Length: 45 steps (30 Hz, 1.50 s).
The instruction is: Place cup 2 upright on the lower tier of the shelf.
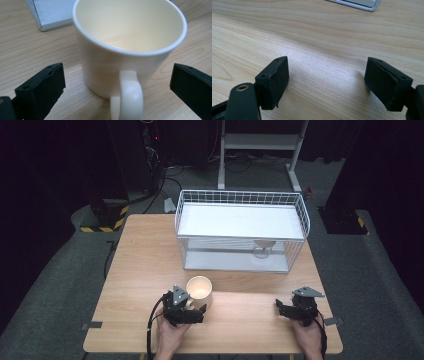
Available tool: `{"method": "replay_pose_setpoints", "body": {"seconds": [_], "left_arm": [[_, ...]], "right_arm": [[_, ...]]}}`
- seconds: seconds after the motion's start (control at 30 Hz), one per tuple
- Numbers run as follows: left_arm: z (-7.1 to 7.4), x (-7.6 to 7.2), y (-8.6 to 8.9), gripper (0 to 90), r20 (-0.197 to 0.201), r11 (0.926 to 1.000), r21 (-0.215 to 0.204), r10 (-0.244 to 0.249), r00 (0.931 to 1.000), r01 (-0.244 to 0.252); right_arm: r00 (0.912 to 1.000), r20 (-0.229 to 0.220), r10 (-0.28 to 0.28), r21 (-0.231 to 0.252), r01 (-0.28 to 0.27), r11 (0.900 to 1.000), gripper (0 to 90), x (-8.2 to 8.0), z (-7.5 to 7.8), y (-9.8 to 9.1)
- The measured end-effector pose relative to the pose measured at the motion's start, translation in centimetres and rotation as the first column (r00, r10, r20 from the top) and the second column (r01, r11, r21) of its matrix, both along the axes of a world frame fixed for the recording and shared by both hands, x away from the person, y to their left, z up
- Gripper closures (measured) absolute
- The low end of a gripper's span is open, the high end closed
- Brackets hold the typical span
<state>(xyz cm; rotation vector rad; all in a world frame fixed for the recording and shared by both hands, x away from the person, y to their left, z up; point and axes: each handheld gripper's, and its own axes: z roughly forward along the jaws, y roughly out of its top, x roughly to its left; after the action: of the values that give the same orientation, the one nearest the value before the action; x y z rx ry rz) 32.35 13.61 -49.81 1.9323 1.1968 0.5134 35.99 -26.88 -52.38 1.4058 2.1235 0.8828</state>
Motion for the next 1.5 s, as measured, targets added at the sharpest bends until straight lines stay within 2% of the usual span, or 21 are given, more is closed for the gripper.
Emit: {"method": "replay_pose_setpoints", "body": {"seconds": [0.33, 0.7, 1.5], "left_arm": [[-0.2, 0.6, -0.4, 0.2, -0.003, 1.0, 0.002, 0.0, 1.0, 0.0], [0.0, 1.6, -1.3, 0.5, 0.011, 0.9995, 0.03, -0.007, 0.9999, 0.007], [-0.8, 2.7, -2.2, 6.2, 0.029, 0.9999, 0.002, 0.01, 0.9995, -0.01]], "right_arm": [[1.0, 0.0, 0.0, 0.0, 0.0, 1.0, 20.0, 0.0, 0.0, 0.0], [1.0, 0.0, 0.0, 0.0, 0.0, 1.0, 20.0, 0.0, 0.0, 0.0], [1.0, 0.0, 0.0, 0.0, 0.0, 1.0, 20.0, 0.0, 0.0, 0.0]]}}
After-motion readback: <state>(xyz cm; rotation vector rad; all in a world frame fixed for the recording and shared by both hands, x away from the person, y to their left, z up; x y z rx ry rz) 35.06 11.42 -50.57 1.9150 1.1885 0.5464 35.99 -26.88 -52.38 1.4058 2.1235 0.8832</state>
